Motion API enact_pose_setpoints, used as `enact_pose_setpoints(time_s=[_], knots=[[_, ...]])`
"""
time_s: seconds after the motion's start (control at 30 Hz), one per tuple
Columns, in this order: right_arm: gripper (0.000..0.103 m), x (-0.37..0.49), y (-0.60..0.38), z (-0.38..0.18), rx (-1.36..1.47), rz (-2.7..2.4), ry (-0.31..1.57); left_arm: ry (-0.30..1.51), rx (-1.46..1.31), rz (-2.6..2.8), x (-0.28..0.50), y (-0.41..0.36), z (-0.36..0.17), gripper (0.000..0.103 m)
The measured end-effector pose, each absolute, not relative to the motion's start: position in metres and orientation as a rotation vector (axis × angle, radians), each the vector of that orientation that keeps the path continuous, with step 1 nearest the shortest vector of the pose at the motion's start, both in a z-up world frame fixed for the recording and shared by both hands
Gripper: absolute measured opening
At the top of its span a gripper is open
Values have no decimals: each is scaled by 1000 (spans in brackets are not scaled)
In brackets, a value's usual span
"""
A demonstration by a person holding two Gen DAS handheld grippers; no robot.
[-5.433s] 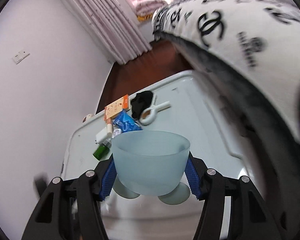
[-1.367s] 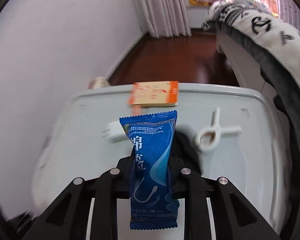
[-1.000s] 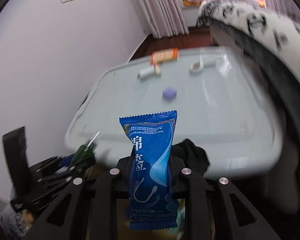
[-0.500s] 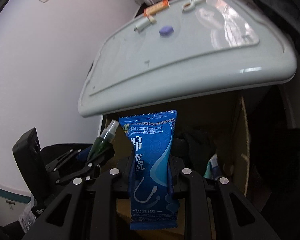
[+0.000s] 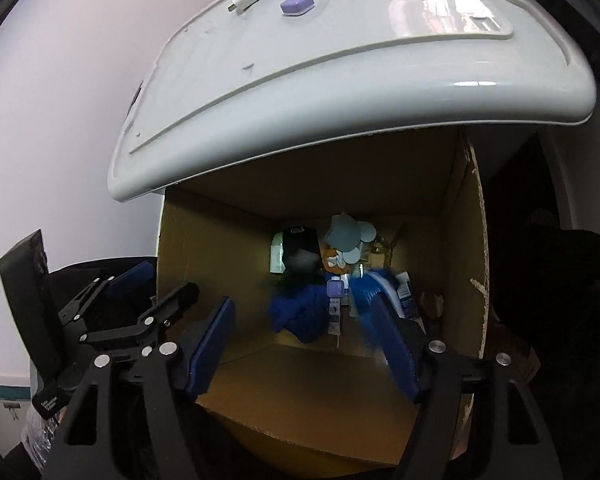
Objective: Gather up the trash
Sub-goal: 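Drop the green bottle with the left tool while the right tool drops the blue packet, then grasp the lavender square case with the right tool while the left tool grasps the small clear cap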
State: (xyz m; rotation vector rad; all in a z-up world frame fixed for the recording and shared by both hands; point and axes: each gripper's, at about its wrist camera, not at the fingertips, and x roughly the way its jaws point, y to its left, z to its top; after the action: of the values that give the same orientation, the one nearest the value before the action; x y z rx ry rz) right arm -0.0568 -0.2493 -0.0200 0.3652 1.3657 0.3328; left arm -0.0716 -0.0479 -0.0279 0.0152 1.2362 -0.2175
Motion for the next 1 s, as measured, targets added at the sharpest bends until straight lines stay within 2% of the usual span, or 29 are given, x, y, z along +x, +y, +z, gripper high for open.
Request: enact_pose_setpoints(time_s=[0.2,0.53,0.8,0.97,1.0], knots=[[70,-49,-249,-4,303,341,1287,1186,61,-181,-64,-53,-18,84],[70,42,-247,45,110,319,952,1046,99,-138,-20,-64,14,84],[70,142,-223,16,50,249,945,1034,73,-104,-3,-56,3,84],[70,184,-188,-6,-105,234,959,1067,34,-86,1,-44,-8,84],[67,191,-184,-14,-125,227,987,1072,19,-84,2,-41,-10,84]])
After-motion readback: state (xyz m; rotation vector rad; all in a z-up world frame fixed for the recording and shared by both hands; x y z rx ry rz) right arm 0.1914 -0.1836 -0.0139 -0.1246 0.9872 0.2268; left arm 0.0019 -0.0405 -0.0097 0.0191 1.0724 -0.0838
